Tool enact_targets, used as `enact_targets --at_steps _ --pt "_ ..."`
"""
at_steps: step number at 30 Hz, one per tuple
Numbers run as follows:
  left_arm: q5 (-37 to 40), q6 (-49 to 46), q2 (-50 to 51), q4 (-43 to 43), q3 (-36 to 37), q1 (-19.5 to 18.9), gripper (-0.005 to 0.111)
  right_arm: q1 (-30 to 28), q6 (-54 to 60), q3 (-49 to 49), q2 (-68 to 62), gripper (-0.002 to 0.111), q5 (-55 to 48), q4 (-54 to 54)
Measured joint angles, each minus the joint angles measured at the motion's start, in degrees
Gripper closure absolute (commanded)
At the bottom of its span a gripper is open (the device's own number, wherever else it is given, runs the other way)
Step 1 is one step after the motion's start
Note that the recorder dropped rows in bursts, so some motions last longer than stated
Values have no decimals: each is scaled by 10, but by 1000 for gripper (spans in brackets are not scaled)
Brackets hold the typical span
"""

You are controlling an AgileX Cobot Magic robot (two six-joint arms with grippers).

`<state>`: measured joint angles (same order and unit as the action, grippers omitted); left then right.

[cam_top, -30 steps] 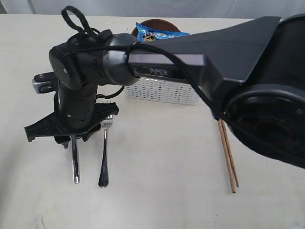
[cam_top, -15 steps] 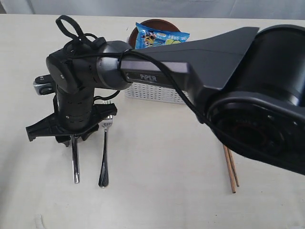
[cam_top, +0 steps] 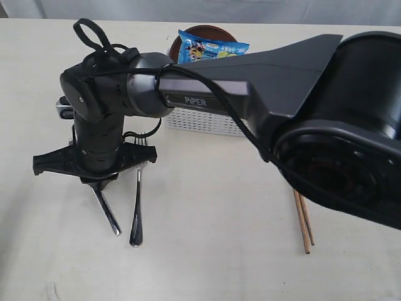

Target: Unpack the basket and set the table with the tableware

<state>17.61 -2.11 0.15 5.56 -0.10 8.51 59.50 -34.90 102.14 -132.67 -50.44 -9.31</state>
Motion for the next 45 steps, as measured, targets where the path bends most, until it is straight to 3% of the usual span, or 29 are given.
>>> enact_targets --at_steps 2,4,6,20,27,33,37,45 --pt "0 0 0 0 0 0 107 0 36 -2 7 93 2 0" --pt "0 0 0 0 0 0 107 3 69 -2 15 72 0 0" --pt "0 0 0 0 0 0 107 6 88 -2 24 60 -3 0" --pt "0 0 0 0 0 0 107 36 105 -2 -1 64 -9 107" --pt "0 0 0 0 0 0 107 42 130 -1 -4 80 0 120" --pt "0 0 0 0 0 0 107 57 148 3 -11 83 21 132" --pt "0 0 0 0 0 0 107 58 138 3 -13 109 24 135" --pt "0 0 0 0 0 0 107 54 56 7 -13 109 11 133"
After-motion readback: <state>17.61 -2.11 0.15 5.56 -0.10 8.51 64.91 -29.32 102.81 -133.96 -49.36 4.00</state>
